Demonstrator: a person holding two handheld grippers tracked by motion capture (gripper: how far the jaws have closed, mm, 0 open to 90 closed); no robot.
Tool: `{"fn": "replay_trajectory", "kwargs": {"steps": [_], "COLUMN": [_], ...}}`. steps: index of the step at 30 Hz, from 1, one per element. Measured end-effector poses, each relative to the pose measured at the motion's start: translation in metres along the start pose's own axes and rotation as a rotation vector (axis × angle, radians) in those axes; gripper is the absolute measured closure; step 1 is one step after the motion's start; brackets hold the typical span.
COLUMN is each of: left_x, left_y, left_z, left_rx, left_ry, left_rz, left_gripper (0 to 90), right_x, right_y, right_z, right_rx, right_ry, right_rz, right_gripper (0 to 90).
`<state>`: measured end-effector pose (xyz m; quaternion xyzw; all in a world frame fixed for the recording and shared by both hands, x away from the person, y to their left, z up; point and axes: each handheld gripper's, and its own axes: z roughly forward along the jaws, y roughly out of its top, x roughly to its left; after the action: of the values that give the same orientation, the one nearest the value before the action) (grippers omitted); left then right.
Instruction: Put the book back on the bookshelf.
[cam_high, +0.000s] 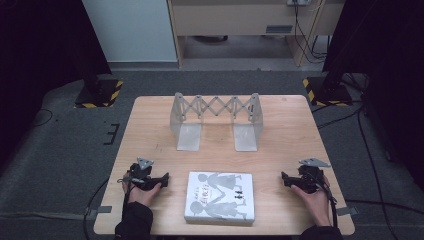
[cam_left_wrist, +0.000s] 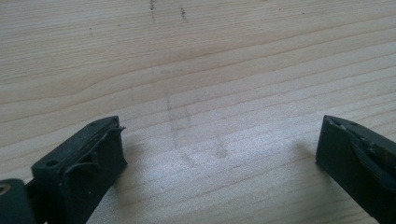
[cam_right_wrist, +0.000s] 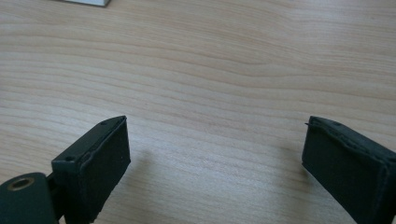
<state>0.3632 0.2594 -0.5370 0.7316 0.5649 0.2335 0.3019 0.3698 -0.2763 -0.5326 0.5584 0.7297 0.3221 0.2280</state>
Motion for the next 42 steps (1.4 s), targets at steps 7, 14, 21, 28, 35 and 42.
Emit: {"fn": "replay_trajectory", "kwargs": {"steps": [7, 14, 21, 28, 35, 42], "left_x": [-0.001, -0.007, -0.02, -0.044, -0.062, -0.078], "left_y": [0.0, 0.0, 0.0, -0.002, -0.009, -0.009], "left_z": [-0.007, -0.022, -0.038, -0.049, -0.055, -0.049], "left_rx": [-0.025, -0.108, -0.171, -0.184, -0.14, -0.101], "left_ry": [-0.022, -0.092, -0.191, -0.298, -0.393, -0.446], "left_rz": [-0.002, -0.03, -0.041, -0.043, -0.035, 0.008], "left_gripper": [17.6, 26.3, 36.0, 41.7, 44.2, 45.7], "right_x": [0.006, 0.014, 0.028, 0.048, 0.071, 0.092], "right_y": [0.004, 0.007, 0.013, 0.017, 0.015, 0.013], "right_z": [-0.003, -0.009, -0.014, -0.022, -0.021, -0.017], "right_rx": [-0.018, -0.049, -0.081, -0.099, -0.081, -0.059], "right_ry": [0.036, 0.093, 0.16, 0.262, 0.367, 0.429], "right_rz": [0.006, 0.018, -0.004, 0.002, -0.006, -0.018], "right_gripper": [9.4, 12.1, 16.8, 22.4, 25.1, 26.2]}}
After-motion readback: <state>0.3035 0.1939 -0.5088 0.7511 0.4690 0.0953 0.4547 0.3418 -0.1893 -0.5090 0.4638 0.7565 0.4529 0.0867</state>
